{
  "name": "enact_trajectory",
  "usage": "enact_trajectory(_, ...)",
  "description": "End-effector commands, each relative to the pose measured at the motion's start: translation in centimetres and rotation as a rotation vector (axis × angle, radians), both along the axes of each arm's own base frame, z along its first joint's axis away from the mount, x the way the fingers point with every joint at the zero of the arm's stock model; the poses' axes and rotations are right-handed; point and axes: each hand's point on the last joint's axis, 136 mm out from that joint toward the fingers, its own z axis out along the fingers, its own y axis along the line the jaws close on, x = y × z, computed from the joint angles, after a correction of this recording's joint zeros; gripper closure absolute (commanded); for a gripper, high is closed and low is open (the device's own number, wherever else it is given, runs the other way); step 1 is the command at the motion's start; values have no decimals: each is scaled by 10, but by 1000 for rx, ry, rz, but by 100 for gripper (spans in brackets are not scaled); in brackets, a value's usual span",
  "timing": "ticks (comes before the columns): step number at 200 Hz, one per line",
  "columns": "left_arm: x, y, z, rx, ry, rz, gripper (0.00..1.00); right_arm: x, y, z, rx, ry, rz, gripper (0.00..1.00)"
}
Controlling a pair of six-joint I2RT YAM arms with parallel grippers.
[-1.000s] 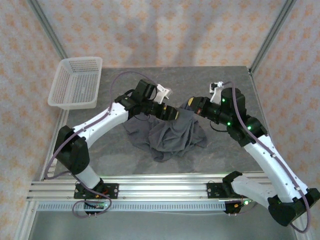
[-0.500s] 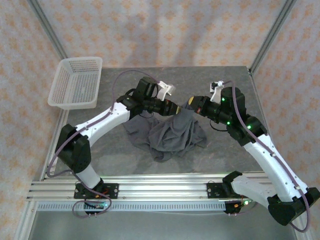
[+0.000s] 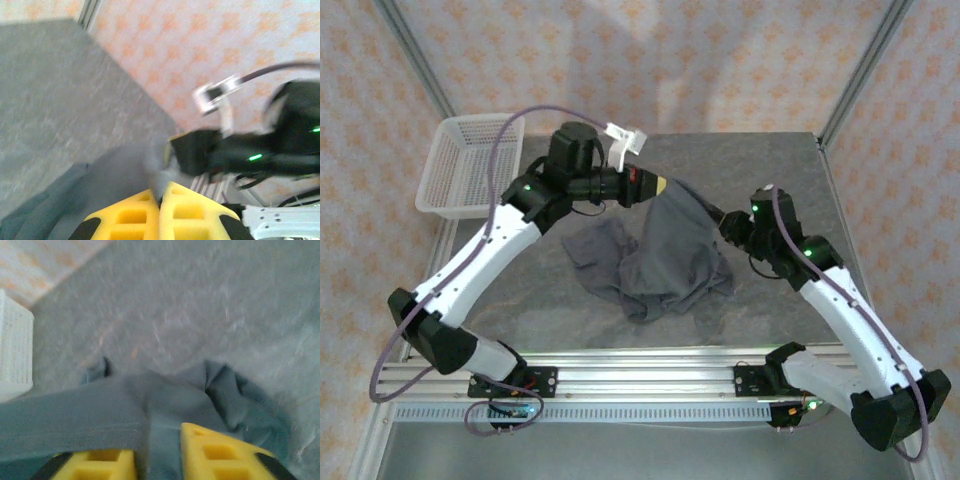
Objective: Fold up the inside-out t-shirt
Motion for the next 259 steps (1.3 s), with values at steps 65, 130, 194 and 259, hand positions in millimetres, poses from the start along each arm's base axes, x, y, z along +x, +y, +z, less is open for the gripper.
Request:
enact_trajectory(65, -25, -27, -16, 75, 68, -110, 100, -74, 41, 124, -430, -874, 842, 8)
enact_trajectory(130, -63, -44, -7, 79, 33, -311, 100, -63, 106, 140, -327, -867, 1365, 3)
enact_trajectory(194, -61, -45, 1, 90, -20, -279, 100, -67, 119, 138, -219, -864, 1449, 68)
enact_trajectory(259, -58, -15, 26, 69, -149, -111, 45, -39, 103, 167, -226, -909, 1073, 100)
